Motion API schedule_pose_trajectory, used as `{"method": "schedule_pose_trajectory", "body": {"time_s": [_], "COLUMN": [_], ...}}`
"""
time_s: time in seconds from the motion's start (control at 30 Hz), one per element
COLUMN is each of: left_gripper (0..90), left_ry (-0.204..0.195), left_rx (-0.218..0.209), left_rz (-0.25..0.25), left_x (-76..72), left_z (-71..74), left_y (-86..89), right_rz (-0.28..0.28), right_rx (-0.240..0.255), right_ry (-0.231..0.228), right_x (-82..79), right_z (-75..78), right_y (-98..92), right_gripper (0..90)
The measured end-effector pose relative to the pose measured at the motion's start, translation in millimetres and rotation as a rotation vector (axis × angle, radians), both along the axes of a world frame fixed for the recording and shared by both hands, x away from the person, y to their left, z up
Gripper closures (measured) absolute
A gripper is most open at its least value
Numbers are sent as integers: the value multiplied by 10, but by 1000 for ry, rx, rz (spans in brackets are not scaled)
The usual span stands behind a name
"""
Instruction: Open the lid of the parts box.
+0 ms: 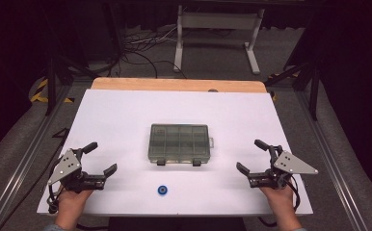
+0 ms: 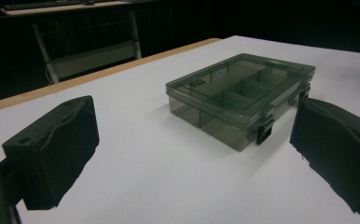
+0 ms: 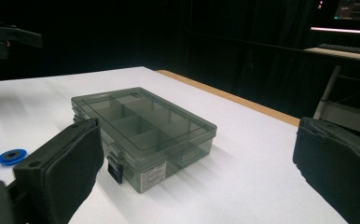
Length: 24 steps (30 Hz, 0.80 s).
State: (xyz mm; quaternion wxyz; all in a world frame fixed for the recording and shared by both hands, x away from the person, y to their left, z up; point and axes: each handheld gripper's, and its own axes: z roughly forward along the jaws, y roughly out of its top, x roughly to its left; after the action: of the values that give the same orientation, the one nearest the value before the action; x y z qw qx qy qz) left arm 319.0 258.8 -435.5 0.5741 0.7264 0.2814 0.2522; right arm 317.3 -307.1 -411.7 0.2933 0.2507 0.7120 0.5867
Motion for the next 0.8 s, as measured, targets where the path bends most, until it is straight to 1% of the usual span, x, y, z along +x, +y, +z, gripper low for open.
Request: {"method": "schedule_pose_trajectory", "body": {"time_s": [0.03, 0.07, 0.1, 0.13, 0.17, 0.27, 0.37, 0.47, 0.6, 0.63, 0.67, 0.73, 0.8], "left_gripper": [16, 15, 15, 15, 16, 16, 17, 17, 17, 17, 17, 17, 18], "left_ry": [1, 13, 13, 19, 27, 30, 37, 32, 39, 34, 37, 42, 49], "left_rx": [-10, -18, -18, -25, -27, -37, -38, -41, -26, -34, -35, -29, -43], "left_rz": [2, 1, 1, 2, 3, 6, 5, 6, 3, 7, 7, 3, 0], "left_x": [-1, -1, -1, 1, 4, 7, 3, 1, 9, 13, 13, 23, 44], "left_z": [-5, -4, -4, -6, -9, -20, -14, -14, -11, -16, -16, -13, -11], "left_y": [3, 21, 21, 30, 40, 45, 60, 58, 55, 45, 39, 36, 34], "right_rz": [-2, 0, 0, 1, 4, 3, 2, 3, 1, 1, 2, 2, 2], "right_rx": [-2, -1, -1, 4, -2, -6, -6, -7, -12, -12, -10, -10, -8], "right_ry": [0, -1, -1, 1, -2, 2, 4, 5, 5, 6, 7, 8, 10], "right_x": [2, 3, 3, 3, 8, 10, 12, 14, 9, 9, 10, 14, 24], "right_z": [6, 7, 7, 8, 13, 17, 18, 18, 19, 19, 19, 20, 22], "right_y": [-2, -2, -2, 3, 4, 6, 13, 20, 23, 22, 22, 23, 32], "right_gripper": [26, 26, 26, 26, 26, 26, 26, 26, 26, 26, 27, 26, 26]}}
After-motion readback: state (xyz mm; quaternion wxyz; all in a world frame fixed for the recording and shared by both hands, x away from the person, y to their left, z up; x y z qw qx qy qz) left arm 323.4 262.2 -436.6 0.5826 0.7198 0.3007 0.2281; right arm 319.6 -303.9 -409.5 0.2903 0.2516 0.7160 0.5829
